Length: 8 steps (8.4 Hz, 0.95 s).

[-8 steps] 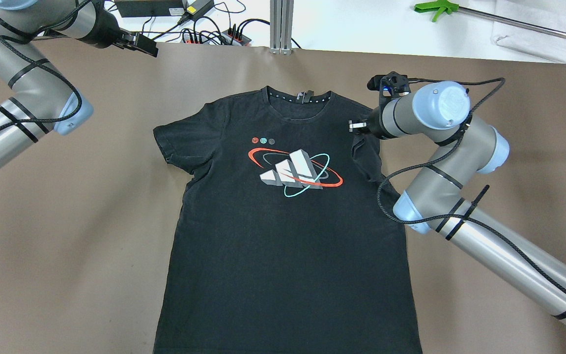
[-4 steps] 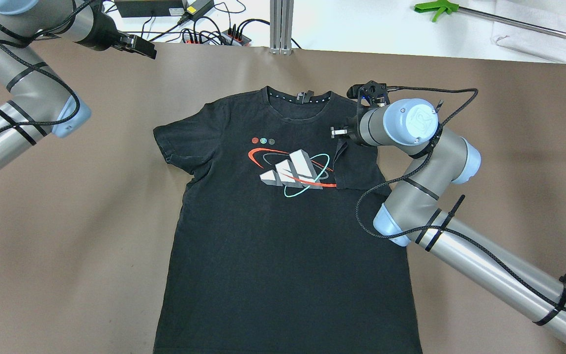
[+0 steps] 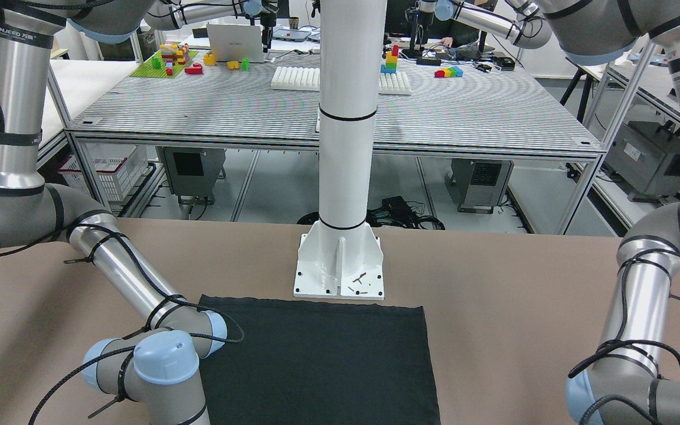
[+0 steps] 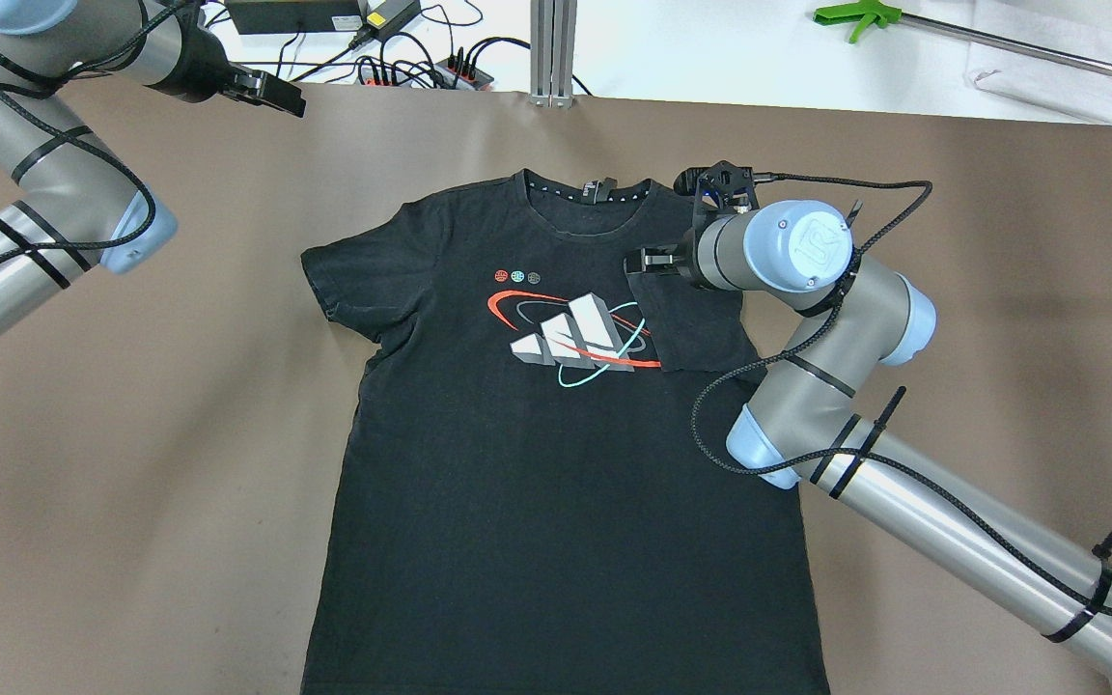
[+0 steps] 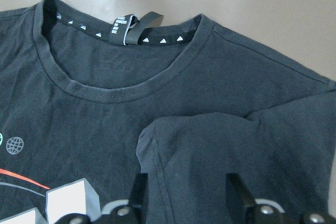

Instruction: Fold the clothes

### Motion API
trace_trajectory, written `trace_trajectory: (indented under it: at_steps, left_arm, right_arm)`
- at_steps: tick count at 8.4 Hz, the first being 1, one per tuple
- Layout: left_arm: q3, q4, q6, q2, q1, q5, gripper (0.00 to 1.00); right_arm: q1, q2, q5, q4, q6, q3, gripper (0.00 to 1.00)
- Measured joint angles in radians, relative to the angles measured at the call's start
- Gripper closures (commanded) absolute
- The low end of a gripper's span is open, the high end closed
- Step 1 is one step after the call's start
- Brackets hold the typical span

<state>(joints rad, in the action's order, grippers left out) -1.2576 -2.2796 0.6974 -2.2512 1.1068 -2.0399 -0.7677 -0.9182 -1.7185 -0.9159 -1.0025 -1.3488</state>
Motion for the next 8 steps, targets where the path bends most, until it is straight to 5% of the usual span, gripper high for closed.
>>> trace_trajectory:
  at_steps: [8]
  left_arm:
    - [0.018, -0.113, 0.012, 0.114, -0.203, 0.218, 0.06]
  right_arm:
    - [-0.089, -0.004, -0.11, 0.006, -0.024, -0.002, 0.06]
